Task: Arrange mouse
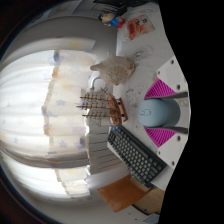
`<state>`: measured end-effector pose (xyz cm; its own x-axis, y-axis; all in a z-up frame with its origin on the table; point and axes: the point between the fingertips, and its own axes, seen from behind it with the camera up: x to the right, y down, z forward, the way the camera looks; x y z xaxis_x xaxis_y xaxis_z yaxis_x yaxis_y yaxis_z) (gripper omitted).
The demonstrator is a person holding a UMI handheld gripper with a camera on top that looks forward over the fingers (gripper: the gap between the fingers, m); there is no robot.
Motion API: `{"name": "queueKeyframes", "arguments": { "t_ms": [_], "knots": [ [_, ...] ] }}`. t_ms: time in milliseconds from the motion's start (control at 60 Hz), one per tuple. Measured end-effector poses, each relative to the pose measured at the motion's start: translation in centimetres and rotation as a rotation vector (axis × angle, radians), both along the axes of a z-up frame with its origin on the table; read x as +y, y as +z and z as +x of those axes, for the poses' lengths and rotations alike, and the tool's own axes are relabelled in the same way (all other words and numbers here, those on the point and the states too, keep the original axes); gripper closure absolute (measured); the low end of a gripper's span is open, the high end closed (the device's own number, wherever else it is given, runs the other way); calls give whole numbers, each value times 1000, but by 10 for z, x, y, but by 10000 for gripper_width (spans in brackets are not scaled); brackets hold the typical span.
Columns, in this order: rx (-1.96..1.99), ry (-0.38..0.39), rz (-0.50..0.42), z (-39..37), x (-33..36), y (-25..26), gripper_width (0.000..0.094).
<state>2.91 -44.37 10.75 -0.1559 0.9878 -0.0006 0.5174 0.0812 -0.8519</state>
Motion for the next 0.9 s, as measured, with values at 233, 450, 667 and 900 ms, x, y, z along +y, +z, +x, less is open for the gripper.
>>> {"name": "queueKeyframes", "arguments": {
  "t_ms": [233,450,667,900],
  "knots": [
    [153,-29,96,-33,156,141,541],
    [161,-162,169,-87,362,135,543],
    [39,-202,111,-126,495,15,543],
    [-110,-197,36,-136,555,-99,537]
  ]
}}
